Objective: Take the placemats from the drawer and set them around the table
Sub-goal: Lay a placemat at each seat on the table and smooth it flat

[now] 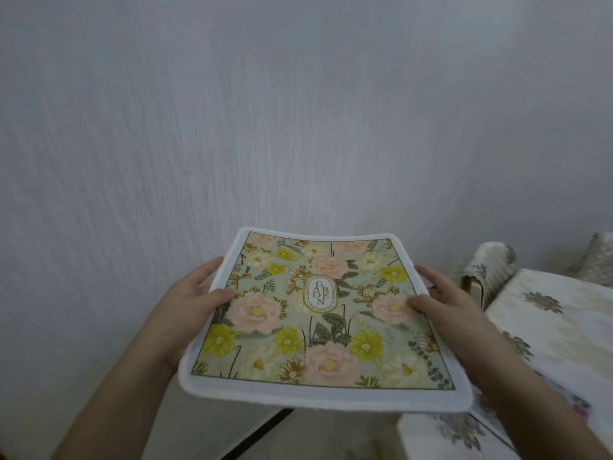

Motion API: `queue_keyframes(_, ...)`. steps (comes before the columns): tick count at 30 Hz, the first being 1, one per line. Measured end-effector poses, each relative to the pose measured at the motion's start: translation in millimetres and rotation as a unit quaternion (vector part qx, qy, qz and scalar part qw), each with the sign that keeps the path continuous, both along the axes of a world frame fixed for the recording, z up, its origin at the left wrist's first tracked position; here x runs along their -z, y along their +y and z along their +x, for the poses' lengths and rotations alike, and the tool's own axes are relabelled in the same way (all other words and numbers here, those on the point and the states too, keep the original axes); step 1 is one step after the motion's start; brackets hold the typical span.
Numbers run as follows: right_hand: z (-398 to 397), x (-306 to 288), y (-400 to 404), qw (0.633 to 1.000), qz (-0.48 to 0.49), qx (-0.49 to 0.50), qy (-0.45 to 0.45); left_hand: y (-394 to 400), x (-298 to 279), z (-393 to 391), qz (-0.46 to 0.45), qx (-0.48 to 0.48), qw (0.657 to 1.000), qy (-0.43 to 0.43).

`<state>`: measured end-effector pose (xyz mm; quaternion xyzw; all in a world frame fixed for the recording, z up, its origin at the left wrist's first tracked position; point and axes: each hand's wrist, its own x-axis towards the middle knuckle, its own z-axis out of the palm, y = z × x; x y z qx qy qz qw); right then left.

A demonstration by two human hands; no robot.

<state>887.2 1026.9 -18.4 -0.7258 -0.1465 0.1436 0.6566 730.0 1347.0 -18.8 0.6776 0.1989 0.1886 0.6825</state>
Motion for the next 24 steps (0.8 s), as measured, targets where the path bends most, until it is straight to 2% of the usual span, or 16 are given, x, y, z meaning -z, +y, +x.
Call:
queue_keyframes(11, 105.7, -33.7, -4.1, 0.999, 0.041, 0.012, -0.006, -4.1, -54.1, 113.1, 0.013, 0.027, 0.999, -0.02)
queue_keyframes(24, 171.2, -47.4, 30.1, 1.0, 0.019, 0.005, 0.005, 32.6, -48.3, 184.8, -0.001, 0.037, 0.999, -0.022)
